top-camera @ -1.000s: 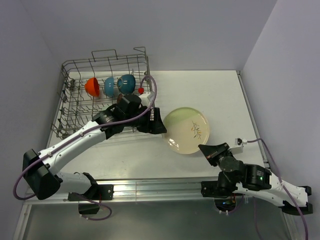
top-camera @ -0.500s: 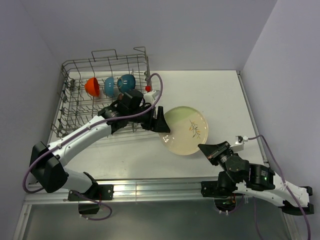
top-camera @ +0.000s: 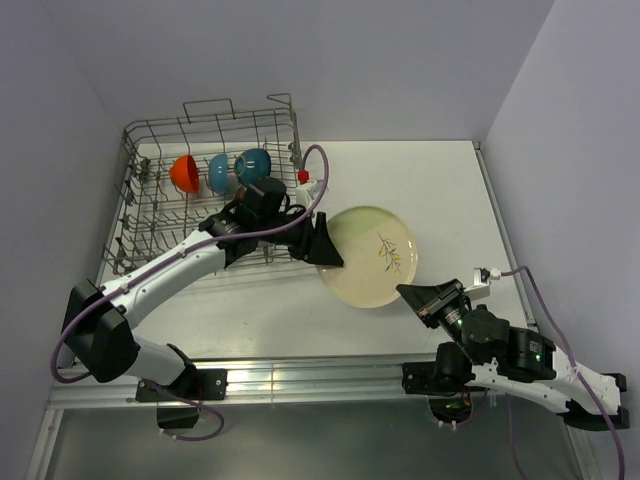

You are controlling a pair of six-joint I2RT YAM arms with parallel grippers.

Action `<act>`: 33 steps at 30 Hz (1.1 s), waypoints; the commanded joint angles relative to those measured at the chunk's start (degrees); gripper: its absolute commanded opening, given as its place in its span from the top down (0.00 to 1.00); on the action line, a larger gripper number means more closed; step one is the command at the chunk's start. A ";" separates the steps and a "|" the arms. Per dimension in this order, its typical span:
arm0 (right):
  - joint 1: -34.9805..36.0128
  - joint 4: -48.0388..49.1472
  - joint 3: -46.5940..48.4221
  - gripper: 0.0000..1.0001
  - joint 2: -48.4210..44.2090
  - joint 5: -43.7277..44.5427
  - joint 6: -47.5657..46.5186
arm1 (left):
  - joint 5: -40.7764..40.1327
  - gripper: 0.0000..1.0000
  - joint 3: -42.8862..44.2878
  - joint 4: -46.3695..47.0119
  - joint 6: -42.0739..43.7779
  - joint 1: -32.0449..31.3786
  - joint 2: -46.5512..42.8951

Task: Load the mixed dishes into the dish rack

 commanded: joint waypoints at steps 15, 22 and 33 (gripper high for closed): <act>-0.25 8.54 12.70 0.00 12.56 3.48 -4.54 | -25.01 1.00 2.97 -11.47 -4.21 14.96 -17.50; -0.16 2.11 15.26 0.00 18.82 4.98 -4.44 | -67.35 1.00 9.25 -28.95 2.03 24.70 -23.11; -0.25 6.15 15.25 0.00 21.10 7.01 -10.24 | -41.38 1.00 6.52 -15.33 3.45 30.35 -31.48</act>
